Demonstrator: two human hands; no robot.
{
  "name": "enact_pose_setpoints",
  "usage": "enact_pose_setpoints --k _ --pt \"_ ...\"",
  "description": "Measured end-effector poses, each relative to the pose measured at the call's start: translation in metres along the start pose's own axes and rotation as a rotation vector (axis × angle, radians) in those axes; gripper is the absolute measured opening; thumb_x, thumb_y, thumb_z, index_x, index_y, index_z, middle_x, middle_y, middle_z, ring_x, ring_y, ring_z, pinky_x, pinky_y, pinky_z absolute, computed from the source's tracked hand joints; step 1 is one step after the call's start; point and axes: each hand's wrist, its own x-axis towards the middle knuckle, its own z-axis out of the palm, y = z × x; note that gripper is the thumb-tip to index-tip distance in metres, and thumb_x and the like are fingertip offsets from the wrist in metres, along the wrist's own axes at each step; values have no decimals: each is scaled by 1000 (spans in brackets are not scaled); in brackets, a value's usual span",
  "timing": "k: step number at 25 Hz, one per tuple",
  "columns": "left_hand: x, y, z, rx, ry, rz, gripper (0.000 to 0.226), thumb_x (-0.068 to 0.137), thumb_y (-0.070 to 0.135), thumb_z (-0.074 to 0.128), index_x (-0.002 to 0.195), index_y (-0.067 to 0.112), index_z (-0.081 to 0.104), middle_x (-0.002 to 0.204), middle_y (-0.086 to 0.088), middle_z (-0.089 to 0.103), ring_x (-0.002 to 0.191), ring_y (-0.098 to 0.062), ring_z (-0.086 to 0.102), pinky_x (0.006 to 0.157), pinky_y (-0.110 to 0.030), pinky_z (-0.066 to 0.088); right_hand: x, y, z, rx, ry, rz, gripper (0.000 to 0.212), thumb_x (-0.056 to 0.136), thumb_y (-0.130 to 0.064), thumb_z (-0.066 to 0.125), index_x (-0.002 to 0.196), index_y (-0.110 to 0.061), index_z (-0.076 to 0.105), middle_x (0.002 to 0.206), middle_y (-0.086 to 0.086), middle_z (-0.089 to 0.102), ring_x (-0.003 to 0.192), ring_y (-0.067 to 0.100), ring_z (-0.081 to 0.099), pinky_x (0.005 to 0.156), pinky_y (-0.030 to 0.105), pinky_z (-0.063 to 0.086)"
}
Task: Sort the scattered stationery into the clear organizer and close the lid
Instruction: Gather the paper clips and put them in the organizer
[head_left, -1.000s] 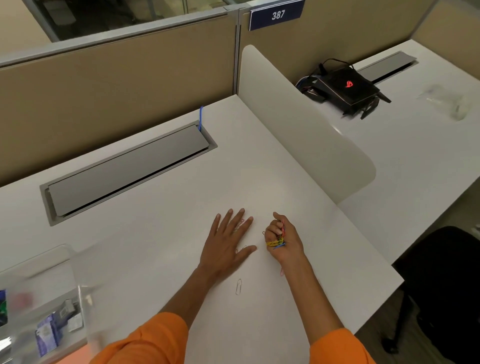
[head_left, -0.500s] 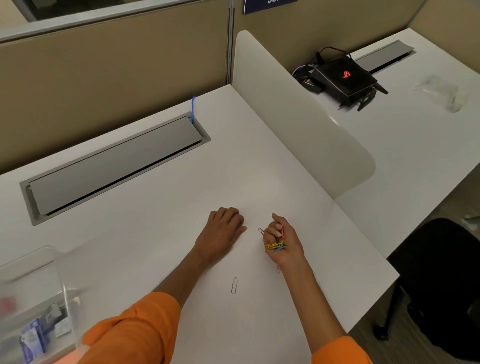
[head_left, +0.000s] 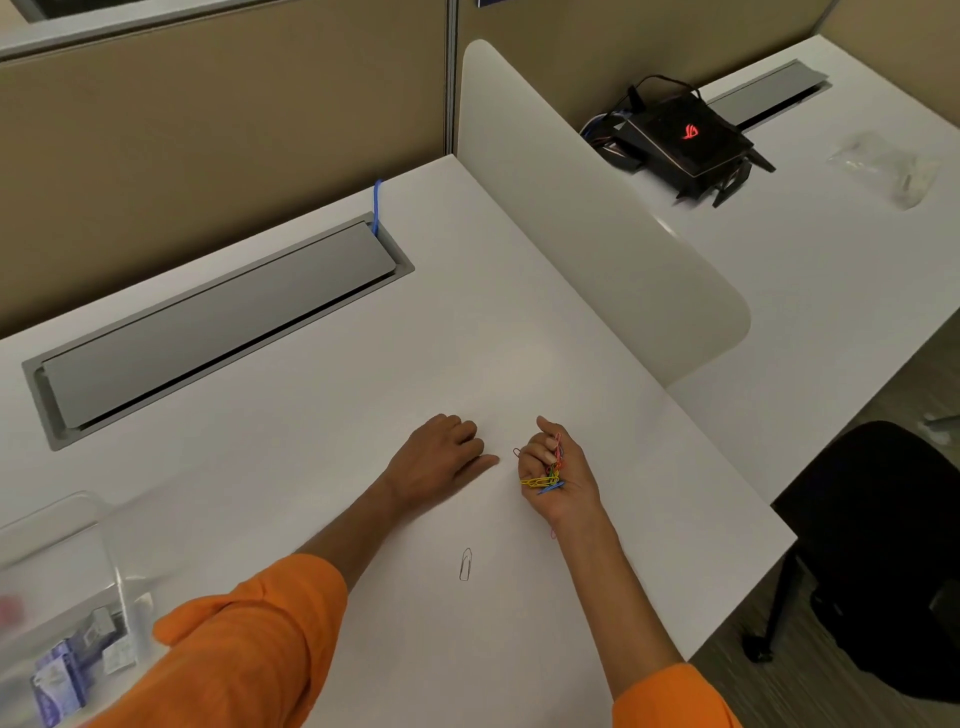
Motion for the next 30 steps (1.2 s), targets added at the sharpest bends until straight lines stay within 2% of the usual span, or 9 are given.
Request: enact_pose_setpoints --k 7,10,14,18,21,23,25,27,30 --pt "2 -7 2 9 6 58 41 97 45 49 69 15 49 70 1 46 55 -17 39 44 -33 37 2 1 2 17 1 15 48 94 -14 51 48 -17 39 43 -7 39 30 6 32 30 18 18" --pt "5 -8 0 28 11 87 41 95 43 54 66 16 46 62 1 43 50 -17 39 39 -28 31 4 4 1 24 1 25 47 94 -14 51 49 -17 39 43 -7 40 30 6 32 30 18 19" --pt "11 -9 -3 50 11 100 49 98 45 42 59 16 45 54 0 41 42 -18 38 40 -24 21 5 6 1 25 4 26 45 92 -13 53 49 -17 39 44 -7 40 30 5 32 31 17 17" --pt "16 -7 1 25 34 23 54 98 45 43 52 16 42 46 0 37 37 -21 35 40 -23 19 6 5 0 17 18 14 46 92 -13 53 49 -17 39 43 -7 39 30 5 31 31 17 17" --pt "21 2 -4 -102 122 -191 61 99 49 39 48 17 30 41 3 29 37 -19 27 42 -24 21 6 5 1 20 14 15 45 91 -13 55 48 -17 40 44 -7 38 31 5 31 32 17 16" --pt "23 16 -14 -418 240 -488 64 98 47 43 48 12 26 38 1 26 36 -20 26 41 -28 25 6 7 3 20 7 5 45 90 -14 56 49 -17 40 44 -8 38 31 5 31 31 18 17" --pt "29 34 -28 -943 400 -881 66 97 43 50 46 7 26 39 -5 26 35 -25 27 38 -30 30 7 10 8 39 -14 -12 43 87 -14 58 48 -17 41 43 -8 37 31 6 31 30 18 18" --pt "35 52 -39 -1500 595 -1238 63 94 47 52 49 14 24 43 -2 23 36 -18 20 36 -24 21 7 16 17 85 -48 -37 39 81 -13 61 47 -17 41 43 -8 38 31 7 30 30 19 18" --pt "36 67 -45 -2029 826 -1399 58 92 49 55 53 18 25 43 2 23 33 -11 17 34 -20 13 2 31 35 128 -83 -85 41 83 -14 60 46 -17 41 42 -7 38 29 7 28 29 19 19"
